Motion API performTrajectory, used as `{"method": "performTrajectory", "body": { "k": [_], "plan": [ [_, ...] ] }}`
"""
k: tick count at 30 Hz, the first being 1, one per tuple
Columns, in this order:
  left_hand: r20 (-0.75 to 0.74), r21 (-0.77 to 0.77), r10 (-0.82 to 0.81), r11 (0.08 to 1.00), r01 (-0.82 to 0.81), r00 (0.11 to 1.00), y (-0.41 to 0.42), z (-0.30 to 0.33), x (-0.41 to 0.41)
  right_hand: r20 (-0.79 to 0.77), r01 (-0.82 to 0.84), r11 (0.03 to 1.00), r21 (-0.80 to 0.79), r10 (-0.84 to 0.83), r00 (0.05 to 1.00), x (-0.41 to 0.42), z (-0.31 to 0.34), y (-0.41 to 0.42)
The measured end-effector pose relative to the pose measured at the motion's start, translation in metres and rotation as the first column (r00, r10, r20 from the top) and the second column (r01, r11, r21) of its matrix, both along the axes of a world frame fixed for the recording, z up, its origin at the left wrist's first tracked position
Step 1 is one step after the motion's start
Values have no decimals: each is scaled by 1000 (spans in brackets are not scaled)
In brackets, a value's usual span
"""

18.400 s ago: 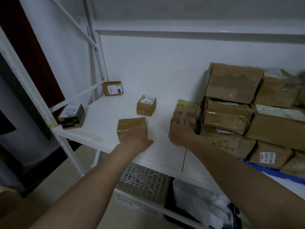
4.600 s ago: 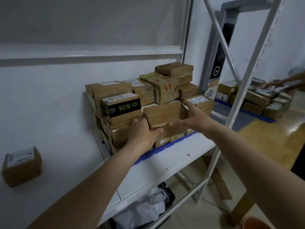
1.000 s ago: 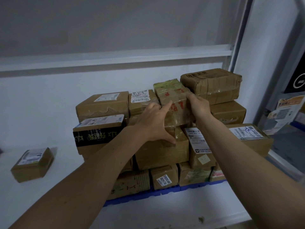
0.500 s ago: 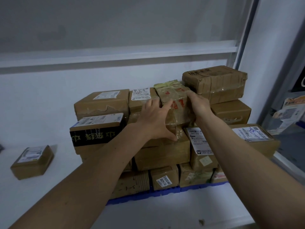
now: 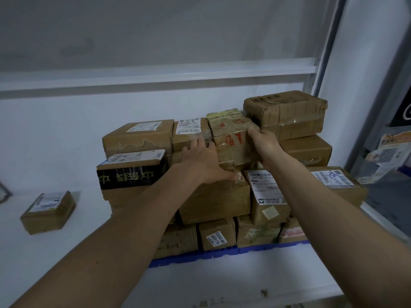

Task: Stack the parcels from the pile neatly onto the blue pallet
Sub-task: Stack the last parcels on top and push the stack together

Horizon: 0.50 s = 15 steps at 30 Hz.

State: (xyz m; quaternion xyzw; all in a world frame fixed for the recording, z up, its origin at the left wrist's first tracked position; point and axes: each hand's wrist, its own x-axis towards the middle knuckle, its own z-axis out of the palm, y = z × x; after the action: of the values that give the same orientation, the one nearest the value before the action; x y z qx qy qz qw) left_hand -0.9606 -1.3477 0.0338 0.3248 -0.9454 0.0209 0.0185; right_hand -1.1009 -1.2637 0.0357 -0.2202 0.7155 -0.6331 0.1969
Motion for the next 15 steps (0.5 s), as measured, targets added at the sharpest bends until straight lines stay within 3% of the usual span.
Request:
{"method": "performTrajectory", "body": {
  "k": [5, 10, 13, 15],
  "plan": [
    [14, -81, -25, 996, 26, 1000, 5, 1, 5, -125, 4, 1000, 28, 0, 992, 5, 0, 12],
    [-12, -148, -82, 986, 80, 997, 3, 6, 18, -352, 70, 993, 90, -34, 935, 14, 11, 24],
    [-35, -49, -77, 996, 75, 996, 13, 7, 26, -525, 79, 994, 71, -30, 851, 32, 19, 29],
    [-171, 94, -51, 993, 67, 984, 21, 12, 34, -668, 37, 997, 63, 15, 744, 50, 26, 34]
  ]
}}
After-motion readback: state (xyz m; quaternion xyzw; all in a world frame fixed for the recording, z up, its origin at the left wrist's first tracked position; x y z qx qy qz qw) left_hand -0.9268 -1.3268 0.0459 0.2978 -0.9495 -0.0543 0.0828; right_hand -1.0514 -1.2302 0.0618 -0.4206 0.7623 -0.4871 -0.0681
